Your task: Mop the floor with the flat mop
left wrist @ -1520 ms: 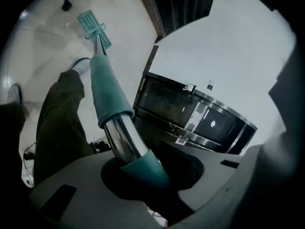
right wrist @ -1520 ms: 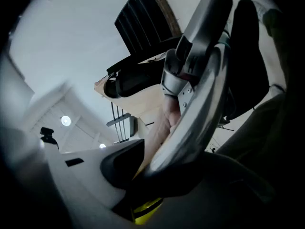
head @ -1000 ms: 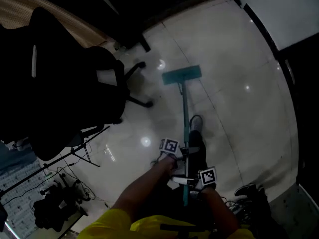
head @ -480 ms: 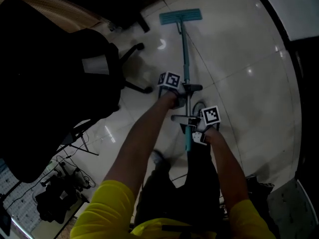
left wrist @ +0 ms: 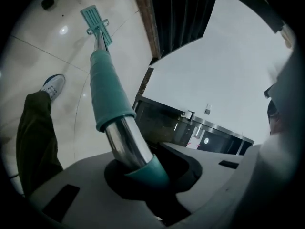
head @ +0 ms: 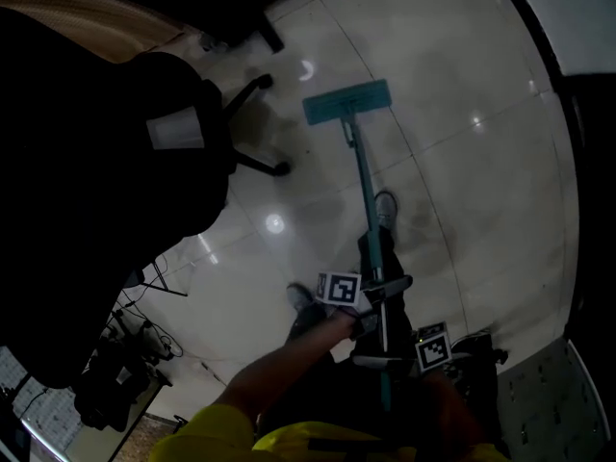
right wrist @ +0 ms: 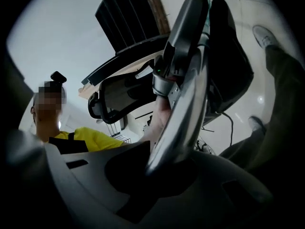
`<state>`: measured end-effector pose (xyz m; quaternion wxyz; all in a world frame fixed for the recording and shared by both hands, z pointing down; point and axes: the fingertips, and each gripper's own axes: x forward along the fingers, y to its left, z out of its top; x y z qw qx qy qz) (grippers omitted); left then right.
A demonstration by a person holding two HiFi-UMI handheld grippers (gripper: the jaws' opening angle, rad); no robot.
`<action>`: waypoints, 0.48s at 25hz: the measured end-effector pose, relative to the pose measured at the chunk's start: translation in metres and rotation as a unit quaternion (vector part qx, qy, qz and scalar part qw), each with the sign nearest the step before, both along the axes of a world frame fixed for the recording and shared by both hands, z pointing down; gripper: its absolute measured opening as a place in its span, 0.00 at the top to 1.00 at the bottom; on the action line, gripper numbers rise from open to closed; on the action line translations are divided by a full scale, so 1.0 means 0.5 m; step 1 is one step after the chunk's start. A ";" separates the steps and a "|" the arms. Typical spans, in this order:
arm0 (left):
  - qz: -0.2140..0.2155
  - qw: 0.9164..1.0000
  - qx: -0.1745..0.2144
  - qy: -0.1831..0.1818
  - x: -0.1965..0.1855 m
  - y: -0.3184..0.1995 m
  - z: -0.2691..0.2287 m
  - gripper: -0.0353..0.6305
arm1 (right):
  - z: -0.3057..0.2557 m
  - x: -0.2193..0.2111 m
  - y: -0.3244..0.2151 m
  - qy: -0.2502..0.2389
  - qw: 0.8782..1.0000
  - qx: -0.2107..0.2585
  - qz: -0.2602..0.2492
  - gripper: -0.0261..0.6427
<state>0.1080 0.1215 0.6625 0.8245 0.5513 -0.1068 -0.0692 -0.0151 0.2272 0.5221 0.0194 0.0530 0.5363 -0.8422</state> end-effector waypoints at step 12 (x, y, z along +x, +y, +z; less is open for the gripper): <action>0.067 0.990 0.086 -0.093 -0.132 -0.520 0.297 0.83 | 0.355 -0.126 -0.463 0.020 0.994 0.102 0.021 0.91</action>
